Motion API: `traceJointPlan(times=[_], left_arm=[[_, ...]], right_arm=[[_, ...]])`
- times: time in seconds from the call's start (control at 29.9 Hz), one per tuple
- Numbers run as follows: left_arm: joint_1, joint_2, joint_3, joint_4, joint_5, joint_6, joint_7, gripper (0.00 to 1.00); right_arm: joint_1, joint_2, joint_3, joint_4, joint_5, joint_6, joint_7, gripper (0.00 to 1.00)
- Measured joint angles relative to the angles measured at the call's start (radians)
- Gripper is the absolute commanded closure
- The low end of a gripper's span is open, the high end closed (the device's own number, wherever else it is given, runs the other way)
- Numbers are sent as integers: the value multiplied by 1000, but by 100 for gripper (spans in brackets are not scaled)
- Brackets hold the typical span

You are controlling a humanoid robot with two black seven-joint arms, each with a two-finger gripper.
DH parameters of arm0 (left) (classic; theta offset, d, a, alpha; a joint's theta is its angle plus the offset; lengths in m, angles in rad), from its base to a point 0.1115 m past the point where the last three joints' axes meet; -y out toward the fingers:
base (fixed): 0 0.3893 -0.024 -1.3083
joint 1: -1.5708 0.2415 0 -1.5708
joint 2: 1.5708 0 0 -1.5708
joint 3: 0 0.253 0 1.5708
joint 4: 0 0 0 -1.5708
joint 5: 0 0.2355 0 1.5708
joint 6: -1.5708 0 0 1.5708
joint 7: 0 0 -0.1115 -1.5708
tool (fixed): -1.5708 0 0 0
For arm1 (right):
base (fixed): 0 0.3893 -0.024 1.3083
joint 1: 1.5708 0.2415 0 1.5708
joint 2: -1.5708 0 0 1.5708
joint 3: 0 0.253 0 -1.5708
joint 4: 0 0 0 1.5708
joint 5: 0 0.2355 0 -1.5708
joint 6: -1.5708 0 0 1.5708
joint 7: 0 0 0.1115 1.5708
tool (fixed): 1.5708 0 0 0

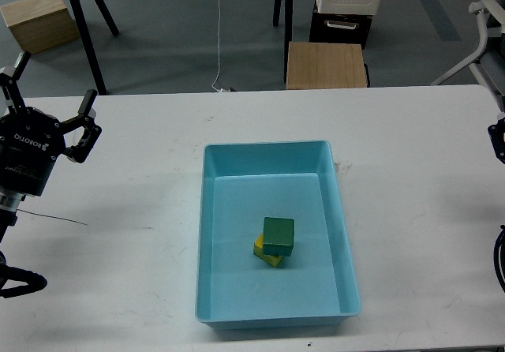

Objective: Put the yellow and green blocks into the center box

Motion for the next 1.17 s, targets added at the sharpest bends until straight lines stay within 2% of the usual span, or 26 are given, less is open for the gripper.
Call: traceJointPlan(times=[0.17,0.3,0.5,0.77,1.17], left_arm=[[96,-1,6,-23,-132,-4,9,0],[175,2,3,-73,-159,-11,29,0],[228,-39,8,-152,-274,-5,32,0],[262,-122,3,-165,-385,-1,25,0],[276,-155,3,-190,-445,1,24,0]], right_arm=[[-4,13,-10,6,86,16,-29,1],[-31,15,-10,7,204,85,-52,1],[-84,55,-8,7,349,187,-93,1],[-143,263,9,8,396,213,-95,1],[-165,286,29,14,392,221,-79,1]])
